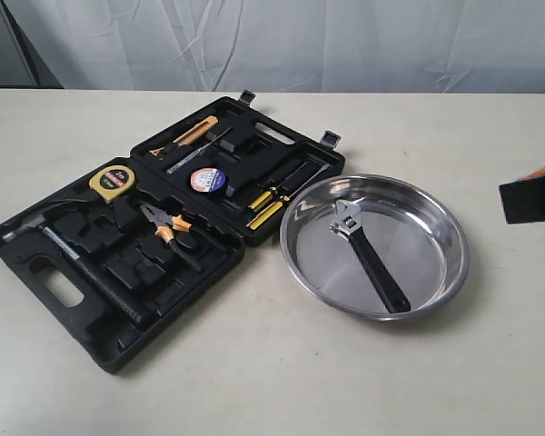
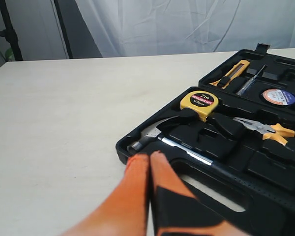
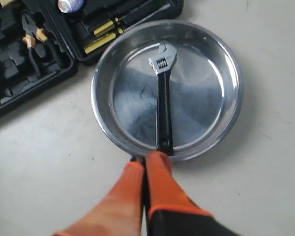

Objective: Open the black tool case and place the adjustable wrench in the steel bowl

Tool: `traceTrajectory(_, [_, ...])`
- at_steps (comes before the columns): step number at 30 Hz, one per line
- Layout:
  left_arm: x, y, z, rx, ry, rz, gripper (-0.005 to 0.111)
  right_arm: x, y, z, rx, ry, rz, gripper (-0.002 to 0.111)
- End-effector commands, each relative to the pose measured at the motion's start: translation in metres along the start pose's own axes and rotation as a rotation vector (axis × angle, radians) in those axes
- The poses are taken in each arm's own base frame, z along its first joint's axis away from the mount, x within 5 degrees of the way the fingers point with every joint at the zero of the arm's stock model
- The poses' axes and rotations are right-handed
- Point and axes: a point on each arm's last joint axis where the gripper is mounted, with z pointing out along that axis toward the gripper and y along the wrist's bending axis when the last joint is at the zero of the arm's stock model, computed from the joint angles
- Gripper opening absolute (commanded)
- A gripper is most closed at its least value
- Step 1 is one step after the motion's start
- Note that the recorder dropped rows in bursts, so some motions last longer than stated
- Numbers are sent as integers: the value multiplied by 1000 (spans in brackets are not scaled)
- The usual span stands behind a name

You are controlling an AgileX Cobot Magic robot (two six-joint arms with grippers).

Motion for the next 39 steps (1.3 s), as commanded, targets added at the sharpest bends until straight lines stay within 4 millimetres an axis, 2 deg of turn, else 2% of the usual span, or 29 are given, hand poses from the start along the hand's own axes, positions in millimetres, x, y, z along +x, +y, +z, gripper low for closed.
traceTrajectory(1, [0,0,0,4,-8,-1,0,9,-9,-15,9,-282,9,0])
traceTrajectory(2, [0,0,0,4,-8,-1,0,13,-13,-16,6,-394,33,0])
traceTrajectory(3, [0,0,0,4,-8,-1,0,28,-22,-15,24,-526,101,0])
traceTrajectory(5, [0,0,0,4,-8,-1,0,51,-32,-10,51,-615,192,0])
traceTrajectory(6, [0,0,0,4,-8,-1,0,61,-35,-9,68,-648,221,0])
traceTrajectory(7, [0,0,0,4,-8,-1,0,87,-42,0,129,-661,264,0])
traceTrajectory(8, [0,0,0,4,-8,-1,0,98,-45,6,151,-655,279,0])
traceTrajectory(9, [0,0,0,4,-8,-1,0,121,-49,16,189,-670,301,0])
traceTrajectory(11, [0,0,0,4,-8,-1,0,143,-51,26,218,-708,314,0])
traceTrajectory(14, [0,0,0,4,-8,-1,0,162,-53,40,232,-719,320,0])
traceTrajectory(18, [0,0,0,4,-9,0,0,167,-53,44,231,-666,329,0])
traceTrajectory(39, [0,0,0,4,-9,0,0,166,-53,44,231,-669,328,0])
